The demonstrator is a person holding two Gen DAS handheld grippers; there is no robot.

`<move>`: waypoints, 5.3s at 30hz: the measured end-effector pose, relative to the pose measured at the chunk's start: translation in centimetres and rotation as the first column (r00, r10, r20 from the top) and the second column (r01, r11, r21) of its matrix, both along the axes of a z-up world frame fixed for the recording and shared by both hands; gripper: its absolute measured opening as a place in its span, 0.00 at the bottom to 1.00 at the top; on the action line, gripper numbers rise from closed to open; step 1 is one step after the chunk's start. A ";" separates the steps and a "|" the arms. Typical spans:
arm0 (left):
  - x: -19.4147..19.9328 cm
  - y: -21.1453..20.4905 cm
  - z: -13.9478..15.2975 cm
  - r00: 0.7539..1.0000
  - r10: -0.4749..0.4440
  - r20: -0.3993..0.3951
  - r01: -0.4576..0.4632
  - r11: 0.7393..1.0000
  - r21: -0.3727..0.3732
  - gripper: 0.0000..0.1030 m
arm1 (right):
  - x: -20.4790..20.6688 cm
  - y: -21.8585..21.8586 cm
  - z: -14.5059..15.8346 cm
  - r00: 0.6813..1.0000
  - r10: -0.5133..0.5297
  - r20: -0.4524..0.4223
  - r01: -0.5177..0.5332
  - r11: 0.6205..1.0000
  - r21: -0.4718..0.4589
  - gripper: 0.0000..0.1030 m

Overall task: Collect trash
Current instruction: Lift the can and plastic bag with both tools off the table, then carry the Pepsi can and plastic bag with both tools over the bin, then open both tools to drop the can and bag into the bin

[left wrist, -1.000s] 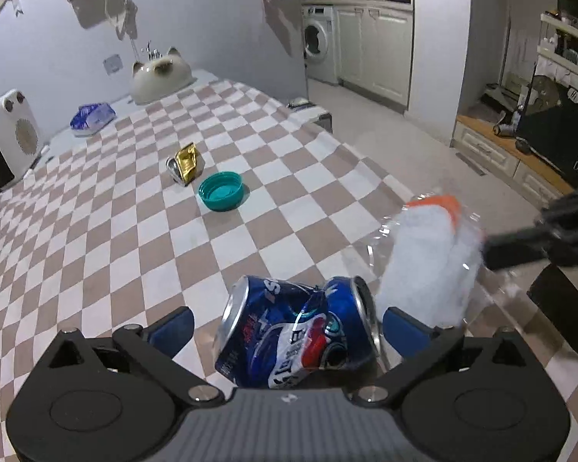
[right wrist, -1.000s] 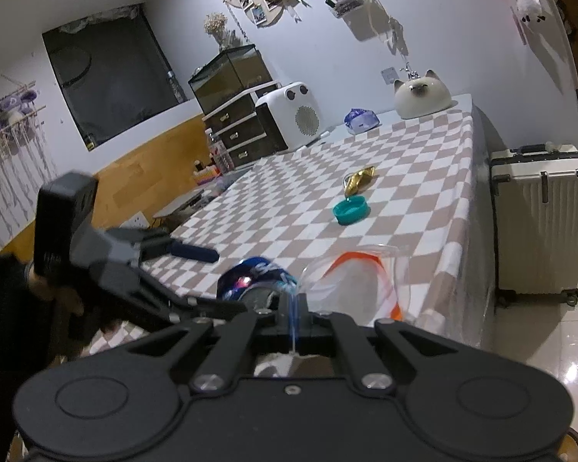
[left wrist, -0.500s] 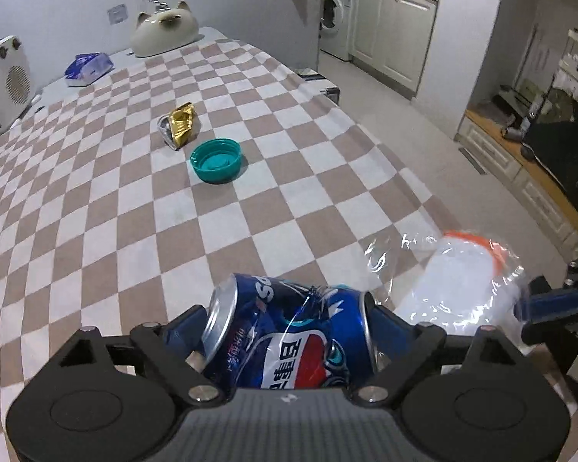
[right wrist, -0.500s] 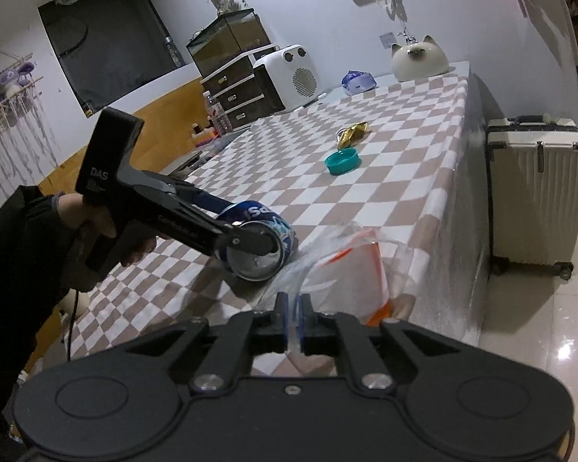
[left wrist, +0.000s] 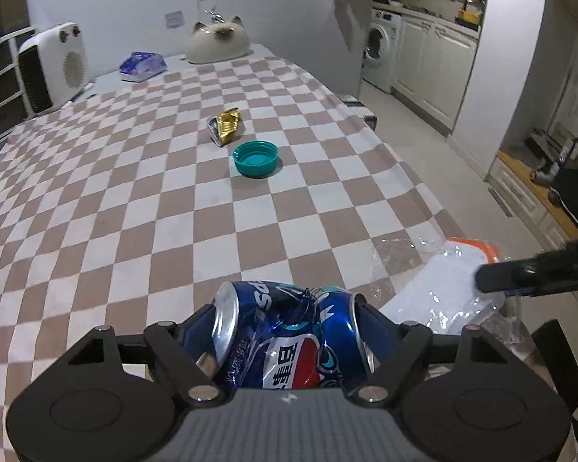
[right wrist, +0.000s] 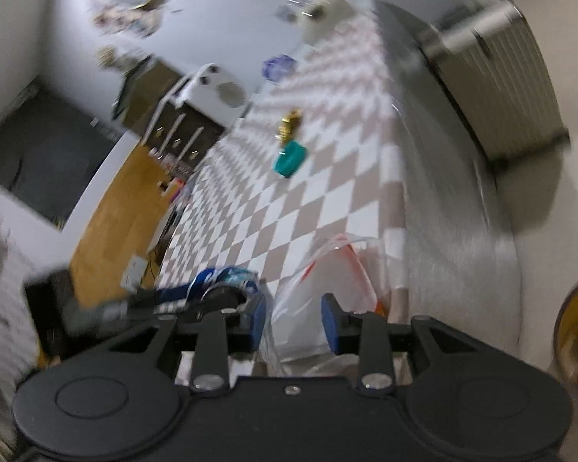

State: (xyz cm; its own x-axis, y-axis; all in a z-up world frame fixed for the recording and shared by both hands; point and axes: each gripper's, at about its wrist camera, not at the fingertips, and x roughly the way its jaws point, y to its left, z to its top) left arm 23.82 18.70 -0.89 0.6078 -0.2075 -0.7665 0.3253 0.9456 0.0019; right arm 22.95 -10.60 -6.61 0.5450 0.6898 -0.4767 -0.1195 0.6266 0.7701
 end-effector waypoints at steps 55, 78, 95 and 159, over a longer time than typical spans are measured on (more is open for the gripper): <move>-18.1 -12.9 5.2 0.914 0.189 0.360 -0.145 0.979 -0.146 0.75 | -15.9 -6.0 9.1 0.874 0.078 0.479 0.216 0.821 -0.528 0.17; -14.3 -29.2 -2.5 0.971 0.027 0.236 0.020 0.981 -0.195 0.75 | -19.0 -22.0 3.5 0.901 -0.167 0.401 0.395 0.698 -0.597 0.17; -7.5 -34.1 -18.4 0.992 0.058 -0.117 -0.082 0.973 -0.215 0.75 | -15.0 -27.8 -10.1 0.946 -0.295 0.135 0.311 0.707 -0.635 0.17; 5.6 -28.8 -44.5 0.788 0.340 -0.513 -0.464 0.876 -0.133 0.91 | -1.6 -23.0 -39.2 0.847 -0.350 -0.400 0.052 0.804 -0.593 0.43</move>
State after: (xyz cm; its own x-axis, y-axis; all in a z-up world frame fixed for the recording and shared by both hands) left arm 29.39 -10.09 -45.41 0.2655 -0.2377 -0.9343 -0.1817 0.9394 -0.2906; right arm 21.30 -33.63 -45.80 0.2449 0.1341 -0.9602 0.3386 0.9162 0.2143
